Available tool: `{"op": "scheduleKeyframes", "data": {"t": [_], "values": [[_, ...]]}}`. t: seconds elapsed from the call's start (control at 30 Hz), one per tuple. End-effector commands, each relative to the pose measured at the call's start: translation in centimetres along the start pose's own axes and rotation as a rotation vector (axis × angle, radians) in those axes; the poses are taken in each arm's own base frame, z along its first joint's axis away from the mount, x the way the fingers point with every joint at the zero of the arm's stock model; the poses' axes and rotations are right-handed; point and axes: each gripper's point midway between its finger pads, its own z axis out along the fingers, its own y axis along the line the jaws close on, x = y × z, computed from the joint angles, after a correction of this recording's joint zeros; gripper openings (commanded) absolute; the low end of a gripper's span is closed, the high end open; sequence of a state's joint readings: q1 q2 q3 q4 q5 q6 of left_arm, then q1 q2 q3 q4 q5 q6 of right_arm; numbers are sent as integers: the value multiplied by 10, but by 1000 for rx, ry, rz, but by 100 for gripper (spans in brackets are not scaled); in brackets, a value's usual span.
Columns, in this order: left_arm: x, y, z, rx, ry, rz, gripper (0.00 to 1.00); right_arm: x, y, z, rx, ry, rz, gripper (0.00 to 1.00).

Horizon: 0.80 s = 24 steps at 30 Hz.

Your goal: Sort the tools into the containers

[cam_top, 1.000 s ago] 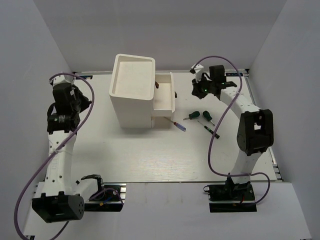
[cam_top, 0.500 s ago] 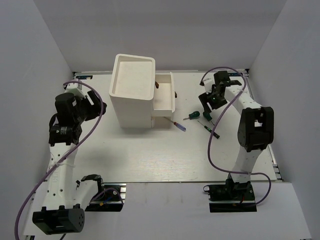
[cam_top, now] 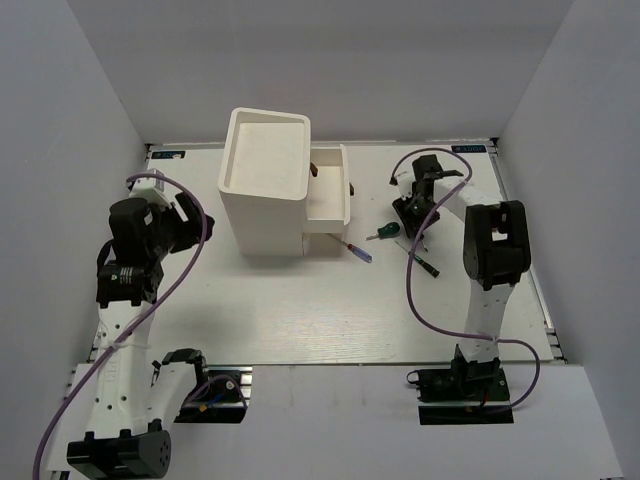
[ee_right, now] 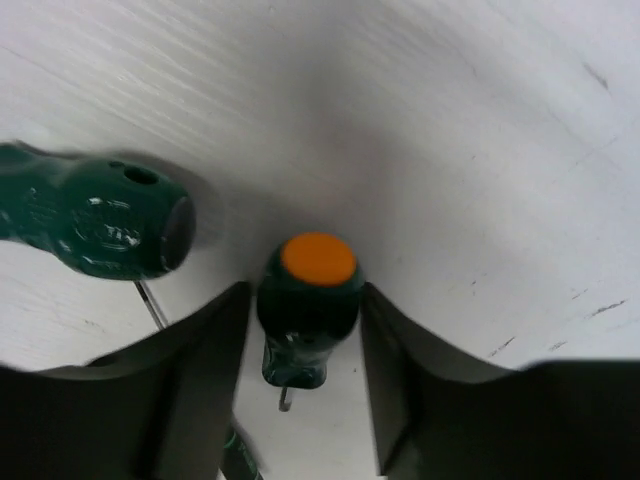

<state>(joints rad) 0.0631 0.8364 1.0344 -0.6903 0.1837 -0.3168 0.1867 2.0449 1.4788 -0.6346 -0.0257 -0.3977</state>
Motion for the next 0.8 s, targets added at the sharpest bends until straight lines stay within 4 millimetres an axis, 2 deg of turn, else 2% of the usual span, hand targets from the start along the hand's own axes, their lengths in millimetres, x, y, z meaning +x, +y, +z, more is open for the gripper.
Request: {"op": "scheduleKeyframes", "data": {"t": [0.0,0.03,0.07,0.13,0.23,0.27,0.3,0.33,0.37,0.4,0.43,0.47,0.5,0.53,0.63,0.77], "values": [[6,-2,-7,12,4,-5,81,-9,0,7,26,-21,-18,50],[10,-3,-6,19,16,-18,81,-9,0,6,25,-21,-18,43],[8,-4,-8,22,6,-16,81,-11,0,3,29,-27,-20,19],[8,-4,-8,22,6,-16,79,-16,-4,-11,34,-54,-19,0],[7,-7,-11,34,1,-14,79,-48,-9,-61,57,-191,-77,0],[12,-5,-9,30,12,-16,79,-51,4,-70,-9,-205,-90,0],[10,-7,-9,43,7,-15,79,-82,2,-104,-3,-307,-109,0],[16,-8,-7,54,23,-17,79,-90,8,-114,-35,-335,-107,0],[14,-9,-5,59,10,-23,79,-95,28,-121,-135,-358,-106,0],[16,-9,-2,65,23,-25,79,-124,41,-152,-202,-465,-121,0],[13,-10,0,67,18,-35,79,-133,59,-155,-284,-486,-100,0],[11,-13,0,81,10,-32,79,-147,71,-168,-341,-528,-72,0],[9,-13,2,81,11,-32,79,-158,82,-166,-405,-532,-34,0],[10,-12,4,78,20,-34,79,-169,94,-174,-430,-553,-30,0],[4,-14,4,81,11,-23,79,-187,124,-172,-550,-543,68,0],[0,-16,2,84,1,-21,79,-200,150,-169,-605,-543,95,0]]}}
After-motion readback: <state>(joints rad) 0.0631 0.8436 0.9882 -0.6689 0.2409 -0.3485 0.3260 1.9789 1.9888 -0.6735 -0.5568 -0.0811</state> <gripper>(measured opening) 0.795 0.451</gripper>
